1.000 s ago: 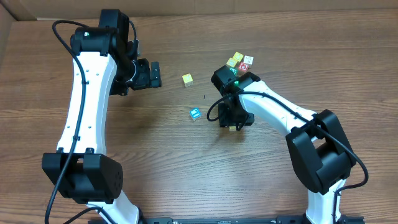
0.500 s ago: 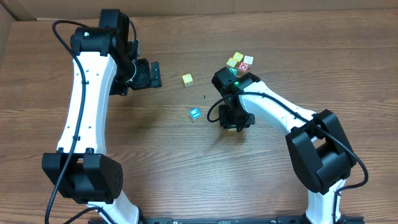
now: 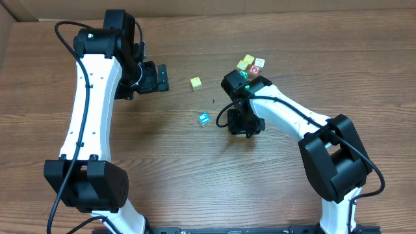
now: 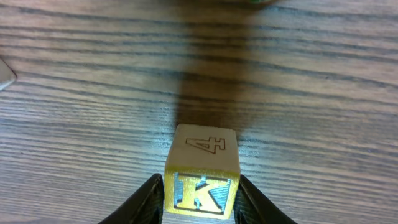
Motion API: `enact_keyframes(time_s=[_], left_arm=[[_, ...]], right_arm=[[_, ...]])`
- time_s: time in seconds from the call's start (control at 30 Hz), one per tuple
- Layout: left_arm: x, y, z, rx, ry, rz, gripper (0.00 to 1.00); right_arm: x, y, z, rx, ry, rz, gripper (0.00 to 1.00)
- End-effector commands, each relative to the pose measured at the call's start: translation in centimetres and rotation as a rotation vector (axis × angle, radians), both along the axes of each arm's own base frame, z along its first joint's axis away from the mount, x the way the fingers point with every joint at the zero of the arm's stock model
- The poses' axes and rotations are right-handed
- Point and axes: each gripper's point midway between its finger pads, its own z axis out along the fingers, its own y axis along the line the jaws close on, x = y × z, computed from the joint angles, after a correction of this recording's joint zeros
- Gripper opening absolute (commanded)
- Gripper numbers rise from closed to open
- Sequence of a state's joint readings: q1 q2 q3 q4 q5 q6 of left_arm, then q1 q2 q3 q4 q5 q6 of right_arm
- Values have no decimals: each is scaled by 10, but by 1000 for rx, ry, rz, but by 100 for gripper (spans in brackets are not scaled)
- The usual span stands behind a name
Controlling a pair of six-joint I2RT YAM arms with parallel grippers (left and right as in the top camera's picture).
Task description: Flip 3 blocks
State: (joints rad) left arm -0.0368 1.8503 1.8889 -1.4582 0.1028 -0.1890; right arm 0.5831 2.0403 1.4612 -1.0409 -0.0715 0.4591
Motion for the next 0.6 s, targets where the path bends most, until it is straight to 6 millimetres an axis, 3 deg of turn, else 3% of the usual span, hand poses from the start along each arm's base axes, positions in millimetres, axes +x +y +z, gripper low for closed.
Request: enact_keyframes(time_s=[0.0, 0.13, 0.47, 0.5, 0.57], left_arm=[[0, 4, -4, 5, 13, 27, 100], [0, 4, -4, 5, 13, 27, 100], [0, 4, -4, 5, 13, 27, 100], [0, 4, -4, 5, 13, 27, 100], [0, 4, -4, 5, 13, 27, 100]], right_arm=[[-4, -2, -7, -4, 16, -15, 38], [-6, -3, -12, -6, 19, -44, 45], [8, 6, -11, 31, -35, -45, 41], [9, 6, -11, 33, -37, -45, 45], [9, 6, -11, 33, -38, -45, 62]])
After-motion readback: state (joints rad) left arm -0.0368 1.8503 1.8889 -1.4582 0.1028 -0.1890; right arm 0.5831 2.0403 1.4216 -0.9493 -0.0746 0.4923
